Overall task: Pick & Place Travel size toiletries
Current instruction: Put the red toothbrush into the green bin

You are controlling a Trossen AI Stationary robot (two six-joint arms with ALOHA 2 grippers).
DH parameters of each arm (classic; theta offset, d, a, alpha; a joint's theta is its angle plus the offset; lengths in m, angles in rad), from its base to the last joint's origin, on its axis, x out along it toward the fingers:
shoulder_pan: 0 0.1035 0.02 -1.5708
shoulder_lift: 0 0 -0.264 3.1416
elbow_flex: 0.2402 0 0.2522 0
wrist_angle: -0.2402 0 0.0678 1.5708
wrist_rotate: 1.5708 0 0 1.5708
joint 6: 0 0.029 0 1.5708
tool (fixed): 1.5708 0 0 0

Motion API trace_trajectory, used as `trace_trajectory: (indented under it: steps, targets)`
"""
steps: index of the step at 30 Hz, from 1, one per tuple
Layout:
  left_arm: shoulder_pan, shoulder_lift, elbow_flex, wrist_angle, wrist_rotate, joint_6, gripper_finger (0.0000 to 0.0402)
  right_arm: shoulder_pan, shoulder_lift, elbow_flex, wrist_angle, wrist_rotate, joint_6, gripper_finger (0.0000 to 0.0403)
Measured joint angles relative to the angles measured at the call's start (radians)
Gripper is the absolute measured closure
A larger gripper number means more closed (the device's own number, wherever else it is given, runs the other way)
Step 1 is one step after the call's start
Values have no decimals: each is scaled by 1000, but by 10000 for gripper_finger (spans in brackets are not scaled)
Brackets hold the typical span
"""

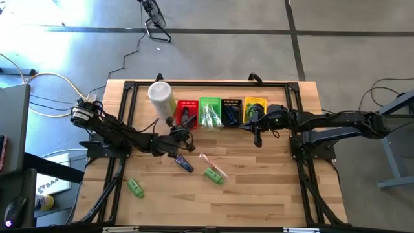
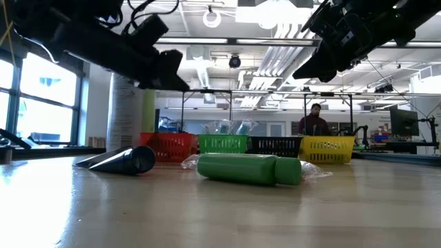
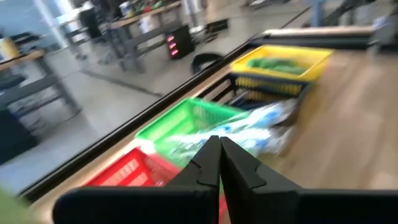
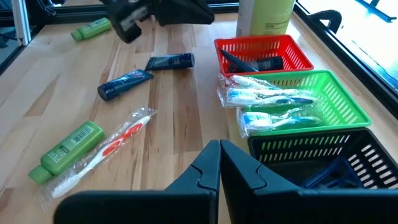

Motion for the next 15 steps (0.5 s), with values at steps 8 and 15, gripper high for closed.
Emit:
trace_trajectory:
  steps: [8,15]
  targets:
    - [0,-15,0,101,244,121,394,0,0,0,1,0,0,399]
    - [0,-25,0,97,413,124,394,0,0,0,3,0,0,399]
